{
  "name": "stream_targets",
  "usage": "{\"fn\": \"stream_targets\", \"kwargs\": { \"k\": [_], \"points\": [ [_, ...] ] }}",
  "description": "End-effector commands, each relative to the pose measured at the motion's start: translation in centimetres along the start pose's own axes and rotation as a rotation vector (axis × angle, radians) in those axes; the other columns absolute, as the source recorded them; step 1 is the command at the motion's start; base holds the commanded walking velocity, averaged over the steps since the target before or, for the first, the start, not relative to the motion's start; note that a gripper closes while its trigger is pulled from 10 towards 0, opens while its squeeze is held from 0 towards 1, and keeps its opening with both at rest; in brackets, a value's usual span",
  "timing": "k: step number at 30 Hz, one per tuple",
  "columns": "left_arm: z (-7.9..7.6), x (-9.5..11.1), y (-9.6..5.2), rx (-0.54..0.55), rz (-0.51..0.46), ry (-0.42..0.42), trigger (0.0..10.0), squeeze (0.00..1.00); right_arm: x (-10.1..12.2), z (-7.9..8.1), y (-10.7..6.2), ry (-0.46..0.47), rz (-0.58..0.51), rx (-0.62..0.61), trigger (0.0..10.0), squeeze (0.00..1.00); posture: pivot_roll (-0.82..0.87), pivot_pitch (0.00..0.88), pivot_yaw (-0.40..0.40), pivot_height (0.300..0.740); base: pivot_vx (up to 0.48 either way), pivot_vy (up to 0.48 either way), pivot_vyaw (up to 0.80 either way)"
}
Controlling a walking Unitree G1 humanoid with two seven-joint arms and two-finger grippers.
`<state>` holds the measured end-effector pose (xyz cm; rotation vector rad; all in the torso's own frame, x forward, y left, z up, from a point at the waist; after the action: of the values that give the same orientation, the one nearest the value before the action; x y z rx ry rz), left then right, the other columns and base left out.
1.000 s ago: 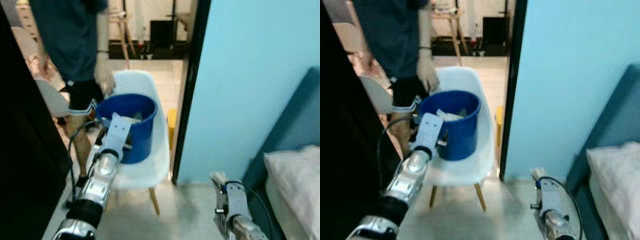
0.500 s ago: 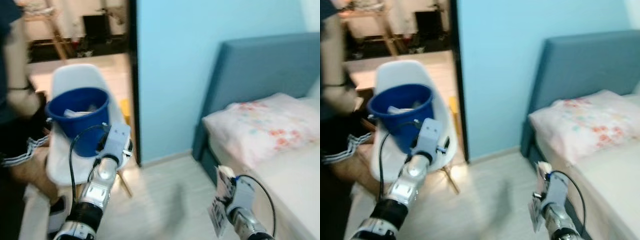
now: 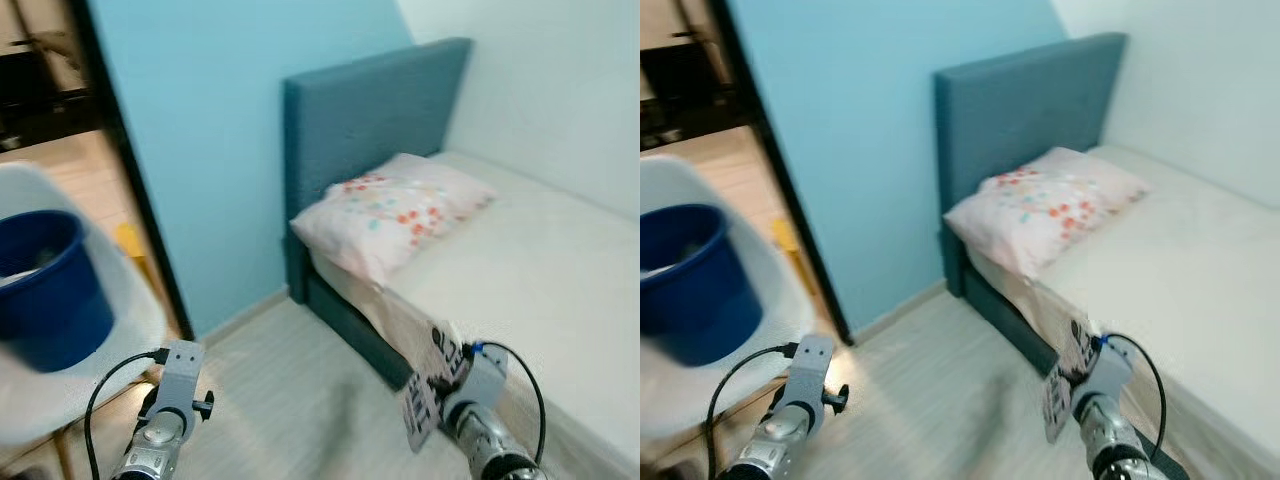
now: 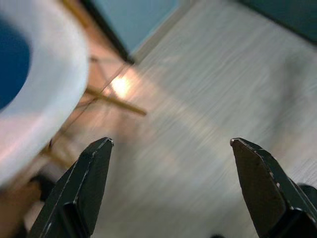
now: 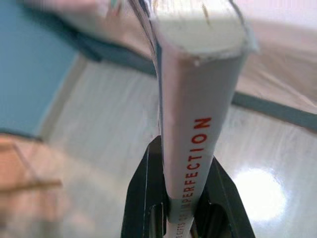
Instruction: Clean up the room
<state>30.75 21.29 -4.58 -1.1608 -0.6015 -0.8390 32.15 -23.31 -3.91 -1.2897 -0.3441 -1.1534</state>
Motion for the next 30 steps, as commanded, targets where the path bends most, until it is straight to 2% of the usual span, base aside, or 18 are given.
{"fn": "stream_targets", "kwargs": {
  "k": [1,5,12,13,14,16,17,19,23,30],
  "points": [
    [-0.3,0.1,0.0,-0.009,-0.009,-0.006,10.0,0.00,1.6,0.4,0.2,0.022,-0.062,0.016,10.0,0.00,-0.05,0.000,-0.029,0.729,0.386,0.000,-0.77],
    [-0.7,0.4,0.0,-0.015,-0.022,-0.011,10.0,0.00,2.2,0.9,0.3,0.043,-0.083,0.032,10.0,0.00,-0.05,0.000,-0.033,0.729,0.380,0.000,-0.73],
    [-1.8,2.1,0.3,-0.038,-0.075,-0.018,10.0,0.00,2.3,2.9,0.4,0.029,-0.077,0.121,10.0,0.00,-0.06,0.000,-0.034,0.729,0.368,0.000,0.00],
    [-2.1,2.6,0.4,-0.044,-0.090,-0.020,10.0,0.00,2.1,3.6,0.4,0.035,-0.071,0.159,10.0,0.00,-0.06,0.000,-0.033,0.729,0.364,0.000,0.00],
    [-2.1,2.6,0.4,-0.044,-0.090,-0.020,10.0,0.00,2.1,3.6,0.4,0.035,-0.071,0.159,10.0,0.00,-0.06,0.000,-0.033,0.729,0.364,0.000,0.00],
    [-2.4,3.3,0.4,-0.051,-0.114,-0.023,10.0,0.00,1.6,5.3,0.3,0.020,-0.054,0.241,10.0,0.00,-0.06,0.000,-0.032,0.729,0.364,0.000,0.00],
    [-2.4,3.3,0.4,-0.051,-0.114,-0.023,10.0,0.00,1.6,5.3,0.3,0.020,-0.054,0.241,10.0,0.00,-0.06,0.000,-0.032,0.729,0.364,0.000,0.00],
    [-2.5,3.6,0.4,-0.053,-0.124,-0.024,10.0,0.00,1.2,6.3,0.1,0.001,-0.045,0.290,10.0,0.00,-0.06,0.000,-0.033,0.729,0.362,0.000,0.00],
    [-2.5,3.7,0.4,-0.055,-0.129,-0.023,10.0,0.00,1.1,6.8,0.1,-0.011,-0.042,0.307,10.0,0.00,-0.06,0.000,-0.034,0.729,0.363,0.000,0.00],
    [-2.5,4.1,0.5,-0.054,-0.145,-0.023,10.0,0.00,2.1,6.9,0.2,0.027,-0.067,0.313,10.0,0.00,-0.06,0.000,-0.035,0.729,0.339,0.000,-0.73]
  ]
}}
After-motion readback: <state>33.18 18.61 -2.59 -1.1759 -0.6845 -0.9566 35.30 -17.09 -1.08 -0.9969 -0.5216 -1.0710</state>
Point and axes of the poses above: a point about 5 cm out from each wrist's last joint towards the gripper, its own y axis pointing out of the wrist towards the gripper, its own x axis along the axis of the wrist's last joint, z = x × y, the point moved 5 cm from there along y, pointing out of the wrist towards the gripper, and after that the axes turned 4 degrees about y, right-handed, at the moved point
